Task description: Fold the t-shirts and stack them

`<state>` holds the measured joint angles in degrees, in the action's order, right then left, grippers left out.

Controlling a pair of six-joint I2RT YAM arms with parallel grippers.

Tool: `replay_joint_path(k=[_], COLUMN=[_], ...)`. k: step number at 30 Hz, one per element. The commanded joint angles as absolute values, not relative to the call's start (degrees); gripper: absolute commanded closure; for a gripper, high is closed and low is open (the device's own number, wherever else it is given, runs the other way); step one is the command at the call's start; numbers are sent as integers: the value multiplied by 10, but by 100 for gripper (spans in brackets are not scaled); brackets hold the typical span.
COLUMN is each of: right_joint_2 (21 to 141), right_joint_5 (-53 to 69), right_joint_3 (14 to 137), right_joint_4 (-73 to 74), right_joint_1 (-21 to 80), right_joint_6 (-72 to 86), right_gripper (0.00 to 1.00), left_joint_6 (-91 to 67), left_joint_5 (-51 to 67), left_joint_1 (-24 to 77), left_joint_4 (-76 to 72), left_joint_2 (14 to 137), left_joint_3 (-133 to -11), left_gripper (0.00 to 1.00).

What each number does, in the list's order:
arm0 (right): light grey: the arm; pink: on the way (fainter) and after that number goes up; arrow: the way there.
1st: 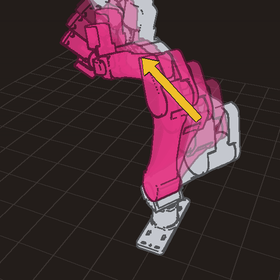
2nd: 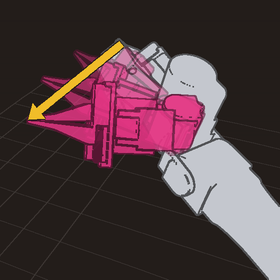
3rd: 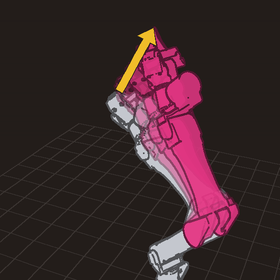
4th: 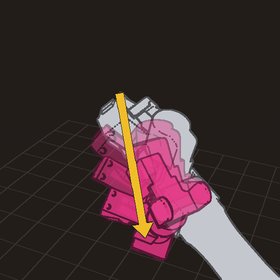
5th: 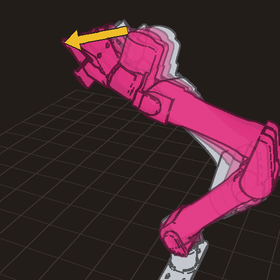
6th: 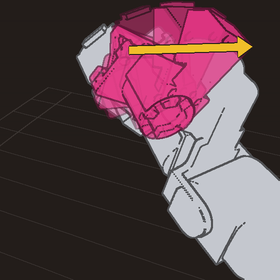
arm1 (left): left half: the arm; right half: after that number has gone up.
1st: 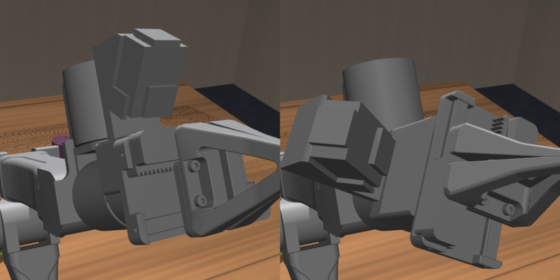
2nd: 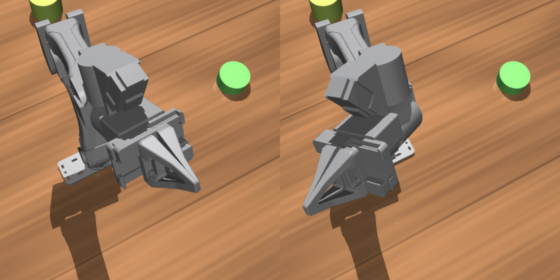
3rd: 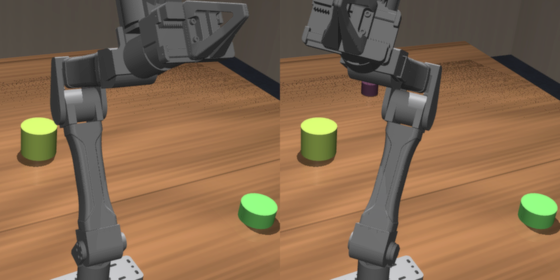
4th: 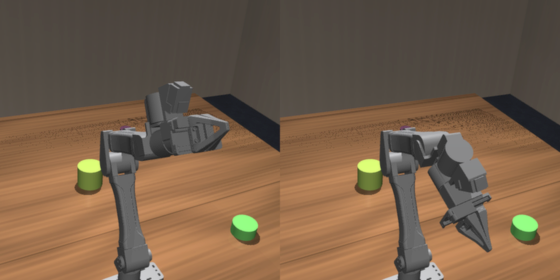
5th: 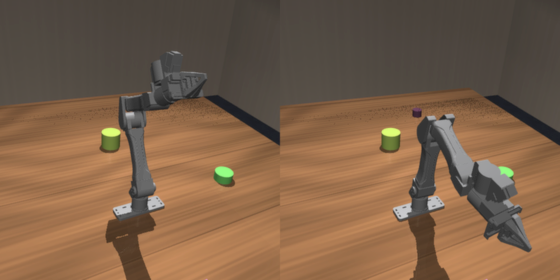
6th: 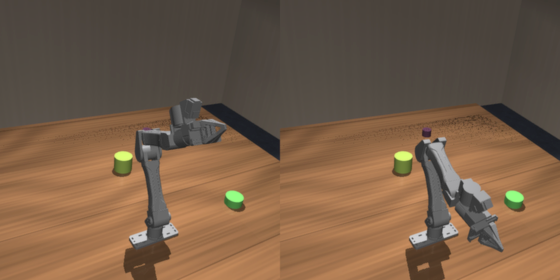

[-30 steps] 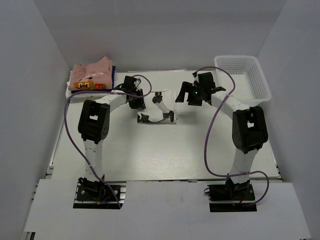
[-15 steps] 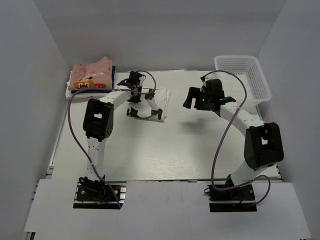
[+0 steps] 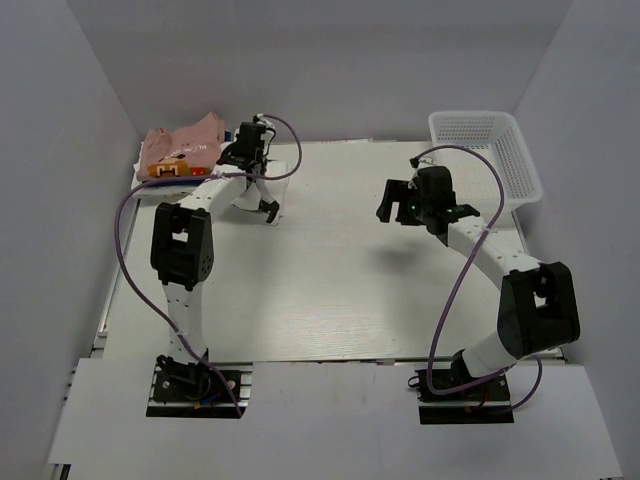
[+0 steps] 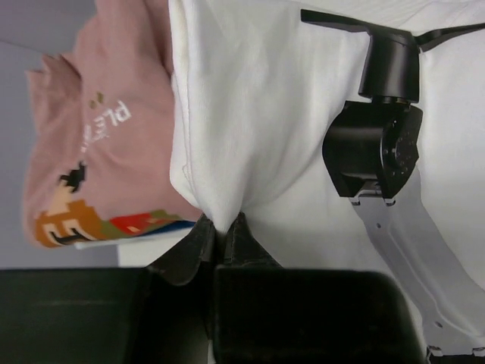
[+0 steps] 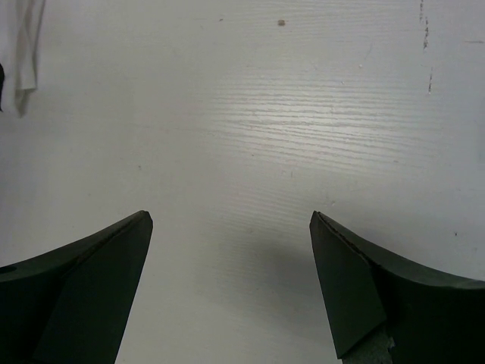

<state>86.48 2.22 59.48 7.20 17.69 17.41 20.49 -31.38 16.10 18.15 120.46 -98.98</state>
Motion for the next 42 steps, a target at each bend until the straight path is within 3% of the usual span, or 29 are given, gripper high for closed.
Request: replay_joint_path(k=[1, 11, 42], right_joint_2=[843, 859, 925], right_joint_5=[3, -24, 16], right_joint_3=[582, 583, 645], right_joint_4=[61, 75, 89], right_joint_1=[176, 178, 180], right_joint_6=[163, 155, 163], right_gripper=[10, 10, 10], left_joint_6=[297, 358, 345], left_joint_5=[-346, -299, -255], left_joint_1=[152, 129, 19], left_joint_4=[122, 137, 96], left_joint_2=[1154, 1166, 1137], left_joint_3=[-1005, -1134, -1176], left_gripper=[100, 100, 100])
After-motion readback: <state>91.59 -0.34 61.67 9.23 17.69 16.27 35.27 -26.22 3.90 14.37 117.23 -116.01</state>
